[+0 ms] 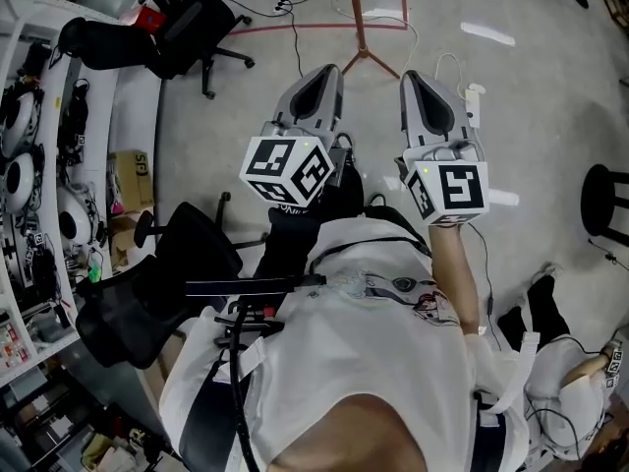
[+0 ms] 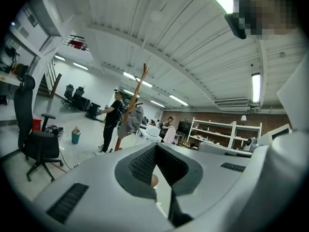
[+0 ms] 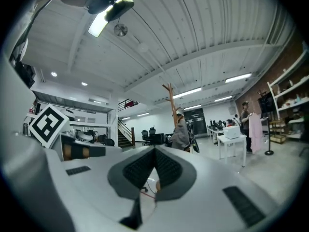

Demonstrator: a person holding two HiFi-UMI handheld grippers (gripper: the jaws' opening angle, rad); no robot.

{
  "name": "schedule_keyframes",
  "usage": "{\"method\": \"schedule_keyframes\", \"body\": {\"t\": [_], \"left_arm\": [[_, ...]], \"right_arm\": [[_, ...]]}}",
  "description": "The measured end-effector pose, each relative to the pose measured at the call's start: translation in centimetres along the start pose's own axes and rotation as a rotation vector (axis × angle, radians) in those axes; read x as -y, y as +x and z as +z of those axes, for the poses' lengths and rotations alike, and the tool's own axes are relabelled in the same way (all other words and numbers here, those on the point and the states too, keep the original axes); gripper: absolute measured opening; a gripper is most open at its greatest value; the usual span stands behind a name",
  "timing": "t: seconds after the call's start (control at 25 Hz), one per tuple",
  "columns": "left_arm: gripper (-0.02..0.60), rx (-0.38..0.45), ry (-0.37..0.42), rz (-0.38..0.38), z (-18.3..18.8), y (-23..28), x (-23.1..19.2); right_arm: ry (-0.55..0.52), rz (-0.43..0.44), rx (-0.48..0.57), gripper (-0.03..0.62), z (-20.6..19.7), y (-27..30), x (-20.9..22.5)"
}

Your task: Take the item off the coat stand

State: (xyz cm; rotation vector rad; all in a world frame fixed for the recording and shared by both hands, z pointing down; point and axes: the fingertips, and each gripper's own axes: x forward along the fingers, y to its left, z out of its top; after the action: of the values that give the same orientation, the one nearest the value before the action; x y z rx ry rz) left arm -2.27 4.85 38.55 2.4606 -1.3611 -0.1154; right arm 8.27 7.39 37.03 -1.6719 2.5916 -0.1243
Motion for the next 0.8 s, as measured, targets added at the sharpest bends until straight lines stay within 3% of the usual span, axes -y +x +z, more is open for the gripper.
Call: {"method": "schedule_keyframes", "body": {"t": [0.16, 0.56, 0.8], "left_arm": [[0.003, -0.011, -0.053, -0.016, 0.4, 2.9, -2.7], [0.003, -0.004, 0.0, -0.047, 5.0, 12.4, -8.4], [0.003, -0.028, 0.021, -0.042, 5.7, 16.0, -11.9]], "right_arm": [[-0.008, -0.012, 0.004, 0.005, -0.1, 3.4, 0.9], [-0.006, -0.046, 0.025, 0.005, 1.8, 14.6, 5.0], [0.008, -0.055, 0.004, 0.005, 1.1, 19.6, 6.0]]}}
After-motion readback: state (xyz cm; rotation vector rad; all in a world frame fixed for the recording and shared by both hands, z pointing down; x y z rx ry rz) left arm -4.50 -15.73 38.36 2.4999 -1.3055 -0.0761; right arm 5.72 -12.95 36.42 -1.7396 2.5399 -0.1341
